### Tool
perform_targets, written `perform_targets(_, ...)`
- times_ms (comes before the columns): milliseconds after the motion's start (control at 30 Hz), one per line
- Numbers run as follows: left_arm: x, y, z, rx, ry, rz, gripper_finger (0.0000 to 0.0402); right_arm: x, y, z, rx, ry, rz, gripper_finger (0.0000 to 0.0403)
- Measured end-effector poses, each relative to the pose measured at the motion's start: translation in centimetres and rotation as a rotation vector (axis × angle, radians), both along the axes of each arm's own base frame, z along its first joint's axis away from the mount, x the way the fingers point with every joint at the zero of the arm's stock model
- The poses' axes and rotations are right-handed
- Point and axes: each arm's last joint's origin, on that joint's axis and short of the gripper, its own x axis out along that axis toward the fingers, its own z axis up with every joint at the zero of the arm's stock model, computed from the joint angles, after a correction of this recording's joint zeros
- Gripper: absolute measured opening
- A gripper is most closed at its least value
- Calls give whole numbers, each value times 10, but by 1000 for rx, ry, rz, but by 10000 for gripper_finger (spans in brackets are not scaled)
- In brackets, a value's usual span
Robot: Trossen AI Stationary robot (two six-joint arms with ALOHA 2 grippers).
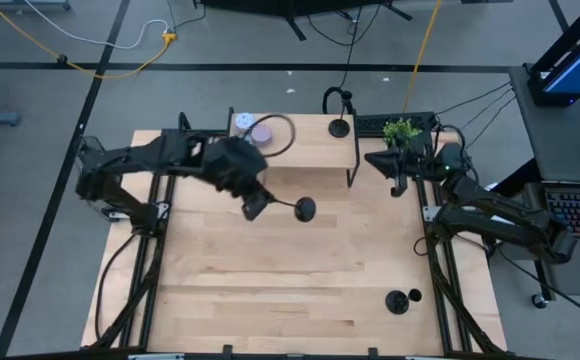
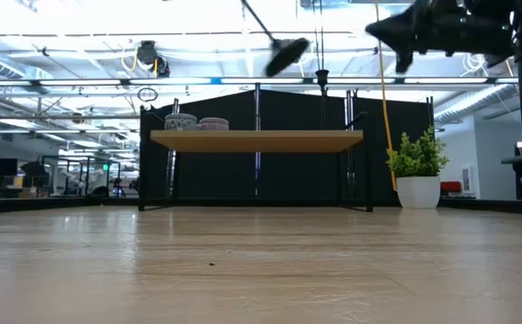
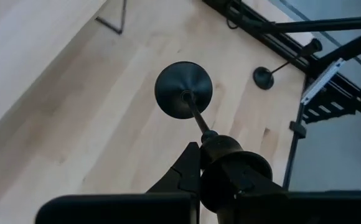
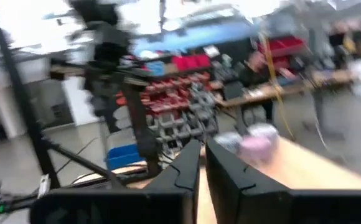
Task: Pick & Place candle stick holders
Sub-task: Put the left black candle holder on the shelf
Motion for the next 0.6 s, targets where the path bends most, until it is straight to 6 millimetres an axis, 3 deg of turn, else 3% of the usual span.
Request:
perform_targets(133,26,15,3,4,-4,-59,14,10,10,5,-85,-54,68,57)
perform_targets(300,50,28,6,27,23,-101,14,30,19,11,-94,-1,117,103)
perform_targets(467,66,34,5,19,24,-129,14,57,26,26,-124,113,177,141)
perform_targets(600,68,34,3,22,43,-135,14,82,31,36,-142,278,218,154)
